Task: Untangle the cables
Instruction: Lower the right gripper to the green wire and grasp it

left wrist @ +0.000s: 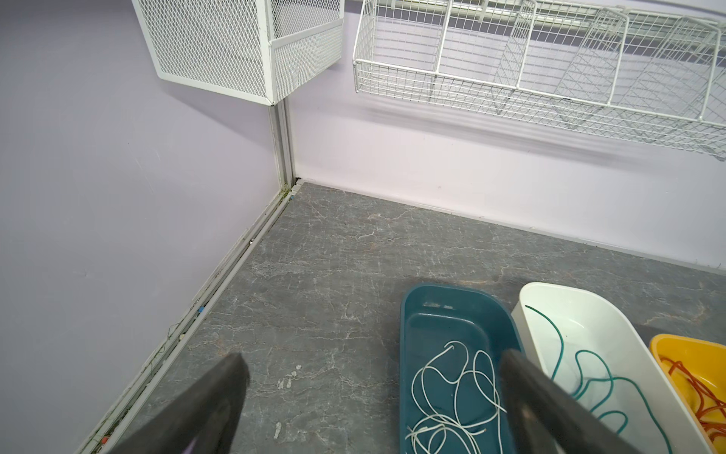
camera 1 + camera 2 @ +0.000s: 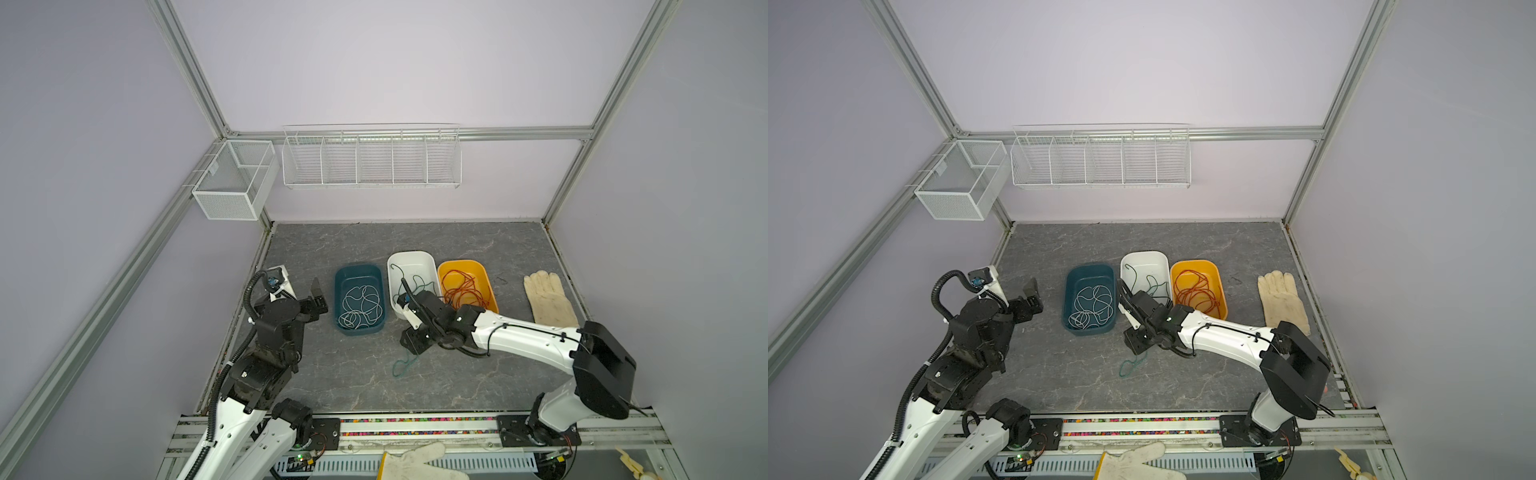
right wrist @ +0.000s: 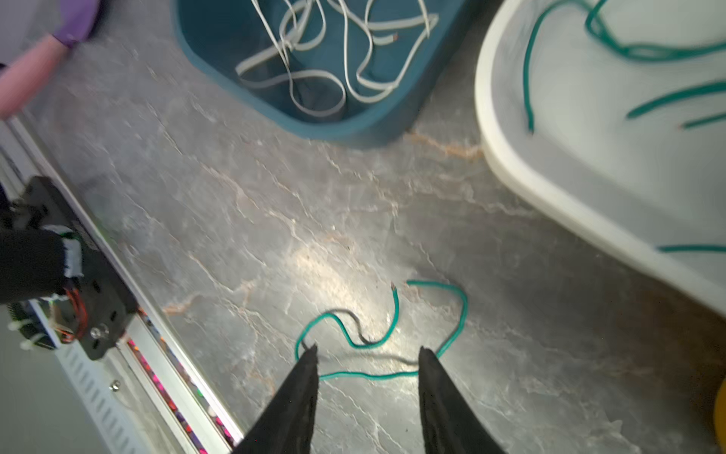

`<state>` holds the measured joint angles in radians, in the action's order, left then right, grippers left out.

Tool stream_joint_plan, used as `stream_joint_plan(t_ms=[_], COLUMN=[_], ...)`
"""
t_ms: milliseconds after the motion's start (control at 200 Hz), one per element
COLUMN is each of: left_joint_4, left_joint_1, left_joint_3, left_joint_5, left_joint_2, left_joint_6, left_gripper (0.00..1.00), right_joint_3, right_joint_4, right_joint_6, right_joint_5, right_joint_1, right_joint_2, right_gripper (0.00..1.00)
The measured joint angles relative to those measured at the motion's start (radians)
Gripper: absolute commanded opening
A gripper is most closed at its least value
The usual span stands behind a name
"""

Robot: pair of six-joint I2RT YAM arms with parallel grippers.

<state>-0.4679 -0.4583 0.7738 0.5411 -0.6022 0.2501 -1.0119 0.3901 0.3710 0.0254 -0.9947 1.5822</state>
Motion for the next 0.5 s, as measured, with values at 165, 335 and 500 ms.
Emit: stream_joint_plan(t_ms=[165,335,500], left_joint_4=[0.0,0.0,0.0], left_joint_1=[0.0,0.0,0.0], left_joint_3=[0.0,0.0,0.0], left_joint_5=[0.0,0.0,-0.001], left_joint_2=[0.0,-0.001,-0.001], left_joint_6=[0.0,0.0,0.0], left_gripper=[0.99,0.99,0.99], right_joint_3=[0.032,0.032,0.032], right_joint_4=[-0.034,-0.083,-0.111], right_joint_6=[0.011,0.015,0.018], right_joint_5=[-0.022,-0.026,-0.033], right_joint_1=[-0.016,-0.022,-0.022], right_joint_2=[0.048,0.082,0.136], right_gripper=[0.43,0.4,0.38])
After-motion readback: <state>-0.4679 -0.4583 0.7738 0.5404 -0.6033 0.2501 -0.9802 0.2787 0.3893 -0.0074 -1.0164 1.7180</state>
